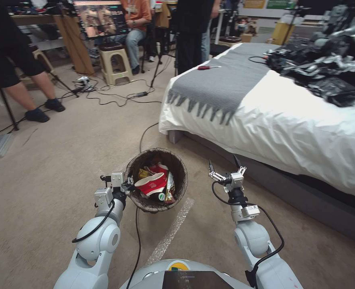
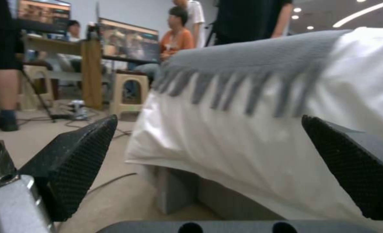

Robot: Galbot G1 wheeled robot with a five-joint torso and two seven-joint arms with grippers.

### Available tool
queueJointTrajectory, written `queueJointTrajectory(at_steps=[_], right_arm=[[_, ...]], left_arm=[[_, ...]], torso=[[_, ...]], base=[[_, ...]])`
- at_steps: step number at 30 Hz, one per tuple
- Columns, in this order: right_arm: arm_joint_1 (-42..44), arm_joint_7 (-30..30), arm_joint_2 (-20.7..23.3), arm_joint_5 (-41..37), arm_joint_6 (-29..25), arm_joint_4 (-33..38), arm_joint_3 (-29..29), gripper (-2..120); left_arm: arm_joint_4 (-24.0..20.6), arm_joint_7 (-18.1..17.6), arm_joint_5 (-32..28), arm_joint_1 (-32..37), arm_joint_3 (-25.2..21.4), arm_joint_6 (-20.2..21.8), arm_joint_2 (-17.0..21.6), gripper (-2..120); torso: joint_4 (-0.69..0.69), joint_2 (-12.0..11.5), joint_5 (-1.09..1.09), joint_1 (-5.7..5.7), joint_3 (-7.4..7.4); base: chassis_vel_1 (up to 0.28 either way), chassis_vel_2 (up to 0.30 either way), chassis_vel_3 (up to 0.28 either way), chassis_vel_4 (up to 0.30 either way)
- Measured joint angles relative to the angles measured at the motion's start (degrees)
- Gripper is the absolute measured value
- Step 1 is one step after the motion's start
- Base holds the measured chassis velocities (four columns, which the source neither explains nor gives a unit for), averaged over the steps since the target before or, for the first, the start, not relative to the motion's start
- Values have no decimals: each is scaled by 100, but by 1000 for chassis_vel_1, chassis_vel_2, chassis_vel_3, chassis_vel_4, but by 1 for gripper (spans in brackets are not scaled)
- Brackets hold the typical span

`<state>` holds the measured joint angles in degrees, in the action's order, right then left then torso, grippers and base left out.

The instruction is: Pick up the trash bin, then pick up the garbage from the floor and place it into the trash bin.

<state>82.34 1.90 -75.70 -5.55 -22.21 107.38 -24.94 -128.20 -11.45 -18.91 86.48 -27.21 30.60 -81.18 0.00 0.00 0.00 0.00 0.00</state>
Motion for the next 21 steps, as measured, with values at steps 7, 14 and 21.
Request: queueJointTrajectory(at_steps=[7,14,21], right_arm=[[-1,-8,-14,13,-5,-23,20,100],[6,-18,2,23,-21,-31,14,100],[6,-30,5,41,-28,-53,3,100]], left_arm=[[-36,15,80,42,-31,-18,-35,2],[-113,11,67,41,-74,-18,-66,2],[-113,-9,62,50,-133,-18,-107,2]], torso=[[0,0,0,0,0],[-1,0,0,0,0],[0,0,1,0,0]], base=[[123,123,119,121],[131,122,121,137],[127,120,122,123]])
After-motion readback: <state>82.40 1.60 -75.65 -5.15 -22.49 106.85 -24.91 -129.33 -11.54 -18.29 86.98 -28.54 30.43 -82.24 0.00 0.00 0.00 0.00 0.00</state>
